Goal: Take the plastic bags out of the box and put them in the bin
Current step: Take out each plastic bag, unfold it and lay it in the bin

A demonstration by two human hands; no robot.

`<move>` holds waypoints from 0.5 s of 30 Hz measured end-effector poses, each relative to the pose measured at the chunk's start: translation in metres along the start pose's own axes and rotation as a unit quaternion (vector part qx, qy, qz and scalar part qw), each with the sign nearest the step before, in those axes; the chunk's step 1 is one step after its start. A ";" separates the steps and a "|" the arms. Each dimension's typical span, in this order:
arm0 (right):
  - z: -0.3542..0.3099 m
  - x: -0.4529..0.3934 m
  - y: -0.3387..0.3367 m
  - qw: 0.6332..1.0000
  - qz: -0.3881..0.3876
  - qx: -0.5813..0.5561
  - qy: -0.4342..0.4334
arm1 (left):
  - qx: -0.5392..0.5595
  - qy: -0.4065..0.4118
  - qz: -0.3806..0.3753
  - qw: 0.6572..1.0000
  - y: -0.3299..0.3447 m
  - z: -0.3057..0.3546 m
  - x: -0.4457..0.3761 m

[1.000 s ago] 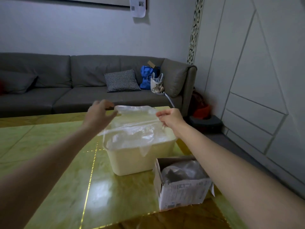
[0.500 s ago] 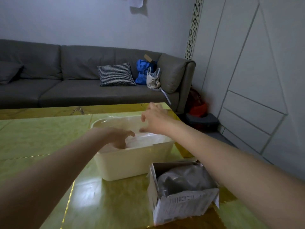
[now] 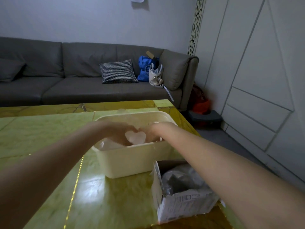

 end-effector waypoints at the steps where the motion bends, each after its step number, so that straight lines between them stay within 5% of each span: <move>1: 0.003 0.002 0.000 1.000 -0.001 0.002 0.002 | -0.035 0.004 -0.010 0.999 0.007 -0.002 -0.004; 5: 0.018 0.008 -0.003 0.996 0.015 -0.088 0.011 | -0.034 -0.029 -0.027 0.999 0.012 0.001 0.003; 9: 0.033 0.030 -0.016 0.972 0.139 -0.188 -0.021 | 0.099 -0.065 -0.018 0.993 -0.016 0.014 0.033; 15: 0.050 0.101 -0.005 0.973 0.138 -0.184 -0.025 | 0.134 0.074 0.179 0.972 -0.030 0.068 0.070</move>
Point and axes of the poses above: each hand's wrist, its own x-axis away from the middle knuckle, its own y-axis out of the palm, z = x × y, the point moved 1 cm from there along -x, towards the middle knuckle, and after that the axes turned 6 degrees about x, right-handed, at the moved point
